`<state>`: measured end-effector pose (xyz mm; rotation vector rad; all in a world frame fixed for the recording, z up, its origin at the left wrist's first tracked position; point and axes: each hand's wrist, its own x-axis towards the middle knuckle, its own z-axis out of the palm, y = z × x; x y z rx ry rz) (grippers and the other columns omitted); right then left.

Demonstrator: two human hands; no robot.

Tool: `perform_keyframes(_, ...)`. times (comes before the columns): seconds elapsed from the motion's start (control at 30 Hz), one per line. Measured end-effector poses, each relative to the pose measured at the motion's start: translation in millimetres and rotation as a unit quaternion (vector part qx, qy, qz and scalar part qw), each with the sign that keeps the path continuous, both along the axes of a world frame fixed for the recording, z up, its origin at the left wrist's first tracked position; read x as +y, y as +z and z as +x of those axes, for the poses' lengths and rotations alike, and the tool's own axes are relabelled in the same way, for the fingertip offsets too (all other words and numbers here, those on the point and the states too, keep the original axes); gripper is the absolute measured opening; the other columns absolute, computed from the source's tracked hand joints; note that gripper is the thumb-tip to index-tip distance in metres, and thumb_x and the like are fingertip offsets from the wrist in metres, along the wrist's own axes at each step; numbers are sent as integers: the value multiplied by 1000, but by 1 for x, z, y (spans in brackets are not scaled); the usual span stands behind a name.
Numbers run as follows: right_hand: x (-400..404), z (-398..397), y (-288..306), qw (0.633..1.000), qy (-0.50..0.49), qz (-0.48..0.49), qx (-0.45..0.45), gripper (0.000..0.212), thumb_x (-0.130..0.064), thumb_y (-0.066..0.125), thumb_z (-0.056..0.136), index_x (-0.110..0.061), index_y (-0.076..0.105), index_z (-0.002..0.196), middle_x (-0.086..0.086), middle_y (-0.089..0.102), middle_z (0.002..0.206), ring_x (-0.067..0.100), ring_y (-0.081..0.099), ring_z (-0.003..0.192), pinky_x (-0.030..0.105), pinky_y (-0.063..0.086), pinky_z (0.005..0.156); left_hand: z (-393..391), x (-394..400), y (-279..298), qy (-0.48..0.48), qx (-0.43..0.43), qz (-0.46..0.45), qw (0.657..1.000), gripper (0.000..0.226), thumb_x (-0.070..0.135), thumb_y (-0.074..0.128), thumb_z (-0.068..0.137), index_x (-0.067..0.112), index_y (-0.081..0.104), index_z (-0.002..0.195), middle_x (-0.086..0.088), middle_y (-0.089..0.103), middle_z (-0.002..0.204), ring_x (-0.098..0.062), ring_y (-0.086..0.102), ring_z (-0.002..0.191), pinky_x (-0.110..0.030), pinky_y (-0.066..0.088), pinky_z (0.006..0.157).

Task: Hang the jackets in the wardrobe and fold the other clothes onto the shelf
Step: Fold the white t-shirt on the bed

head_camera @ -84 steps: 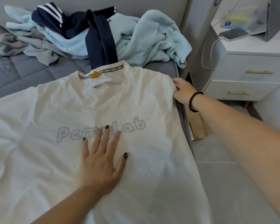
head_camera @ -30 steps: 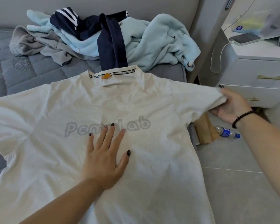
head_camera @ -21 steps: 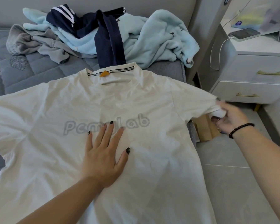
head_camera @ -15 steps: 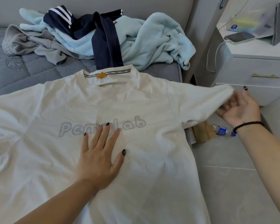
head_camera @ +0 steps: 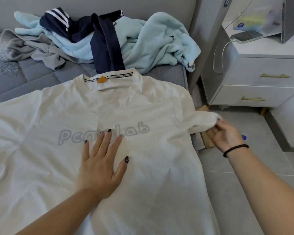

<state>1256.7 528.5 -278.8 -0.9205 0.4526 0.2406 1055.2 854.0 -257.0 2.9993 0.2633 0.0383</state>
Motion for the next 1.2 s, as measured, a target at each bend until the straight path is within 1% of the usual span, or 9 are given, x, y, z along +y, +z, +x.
perform_keyframes(0.07,-19,6,8,996,-86,15,-10,24,-3,46,93,-22,60,88,3,69,87,15,70,77,25,57,64,0,0,-1,1,2,2,1000,69,62,17,90,33,19,153,5,11,161,-14,3,150,-47,0,121)
perform_keyframes(0.27,-4,-15,-7,960,18,-251,120,16,-6,46,88,-17,58,86,3,50,74,13,46,58,24,32,52,-1,1,-2,1,2,3,1000,69,61,18,91,31,21,153,4,14,161,-15,6,150,-50,4,120)
perform_keyframes(0.33,11,-23,-5,951,27,-231,205,8,-23,53,90,-17,54,85,2,48,73,14,49,53,25,40,53,0,1,-2,0,-1,2,1000,69,61,19,91,30,24,153,4,15,161,-16,7,149,-49,3,120)
perform_keyframes(0.43,33,-31,0,951,76,-101,282,43,-54,61,79,-31,57,115,2,51,77,16,49,66,30,42,63,0,1,-3,-2,-2,6,1000,69,62,19,91,31,23,153,4,15,161,-15,7,149,-48,3,120)
perform_keyframes(0.53,55,-40,6,966,117,-78,215,25,-44,61,84,-22,70,91,5,65,78,21,59,64,25,47,60,0,1,-3,-2,1,9,1000,69,62,18,91,31,23,153,3,16,161,-16,8,149,-49,4,120)
perform_keyframes(0.77,49,-26,28,984,12,-142,108,15,-5,53,86,-11,58,73,2,63,68,14,59,56,22,50,49,-1,0,-2,-5,-1,5,1000,69,63,17,92,32,19,153,4,13,161,-15,5,150,-48,2,120)
perform_keyframes(0.93,68,-15,30,975,56,-183,110,16,-16,57,90,-8,64,102,9,65,93,24,62,78,35,53,68,1,1,-1,-4,1,-1,1000,70,62,18,90,31,23,153,4,14,161,-16,5,150,-50,4,120)
perform_keyframes(1.1,73,-33,20,969,136,-124,167,27,-29,46,98,-14,62,82,3,67,58,20,61,61,30,45,60,0,0,0,-2,-1,-10,1000,70,62,17,90,32,21,153,4,12,161,-16,3,150,-50,4,121)
perform_keyframes(1.2,69,-34,21,975,121,-79,171,23,-24,51,95,-13,63,79,4,66,58,20,62,59,27,51,57,2,0,-1,-2,2,-6,1000,70,63,14,89,34,14,154,6,6,162,-14,-2,150,-49,0,121)
